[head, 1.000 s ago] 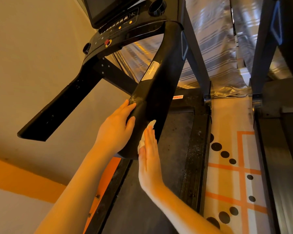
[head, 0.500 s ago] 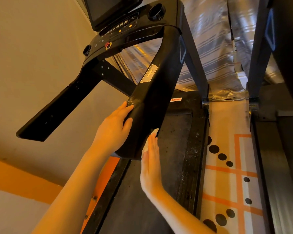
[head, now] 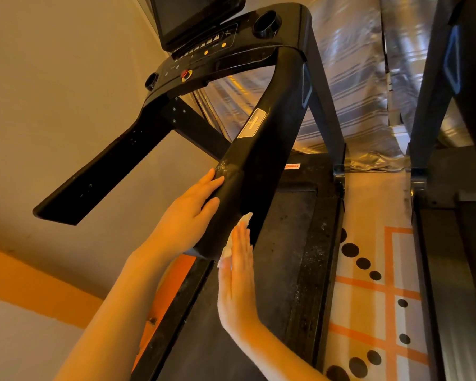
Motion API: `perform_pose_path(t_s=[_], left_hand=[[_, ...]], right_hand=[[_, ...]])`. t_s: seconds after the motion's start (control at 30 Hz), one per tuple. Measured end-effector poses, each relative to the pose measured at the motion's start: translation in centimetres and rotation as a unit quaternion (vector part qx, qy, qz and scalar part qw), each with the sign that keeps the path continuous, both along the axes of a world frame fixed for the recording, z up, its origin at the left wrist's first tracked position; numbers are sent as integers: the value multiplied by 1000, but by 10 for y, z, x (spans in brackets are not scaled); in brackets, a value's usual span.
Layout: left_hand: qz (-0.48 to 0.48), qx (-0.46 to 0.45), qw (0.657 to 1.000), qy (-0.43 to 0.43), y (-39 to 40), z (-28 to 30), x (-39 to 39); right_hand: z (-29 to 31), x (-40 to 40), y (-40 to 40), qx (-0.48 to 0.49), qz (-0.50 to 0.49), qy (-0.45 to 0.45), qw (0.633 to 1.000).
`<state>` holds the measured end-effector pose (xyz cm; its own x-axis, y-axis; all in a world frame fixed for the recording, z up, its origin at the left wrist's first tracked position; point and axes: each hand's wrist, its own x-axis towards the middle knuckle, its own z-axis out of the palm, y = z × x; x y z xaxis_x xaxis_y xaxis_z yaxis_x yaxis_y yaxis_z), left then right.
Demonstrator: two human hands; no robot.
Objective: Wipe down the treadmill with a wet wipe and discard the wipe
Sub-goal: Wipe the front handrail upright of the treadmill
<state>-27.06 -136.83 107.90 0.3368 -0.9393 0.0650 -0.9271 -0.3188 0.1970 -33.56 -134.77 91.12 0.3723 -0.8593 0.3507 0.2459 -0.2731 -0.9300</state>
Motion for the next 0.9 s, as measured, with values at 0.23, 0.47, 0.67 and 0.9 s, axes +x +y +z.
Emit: perform_pose_path(t_s=[0.23, 0.47, 0.67, 0.9], left_hand=[[0, -24, 1000, 5, 1, -5, -1], [5, -17, 1000, 8, 2, -5, 1], [-3, -19, 1000, -2, 2, -5, 2], [-3, -19, 1000, 2, 1, -3, 5]], right_hand=[[23, 12, -59, -23, -17, -17, 999], [32, 20, -113, -113, -33, 40, 992], [67, 10, -161, -220, -10, 135, 966], [90, -13, -193, -291, 77, 201, 932]])
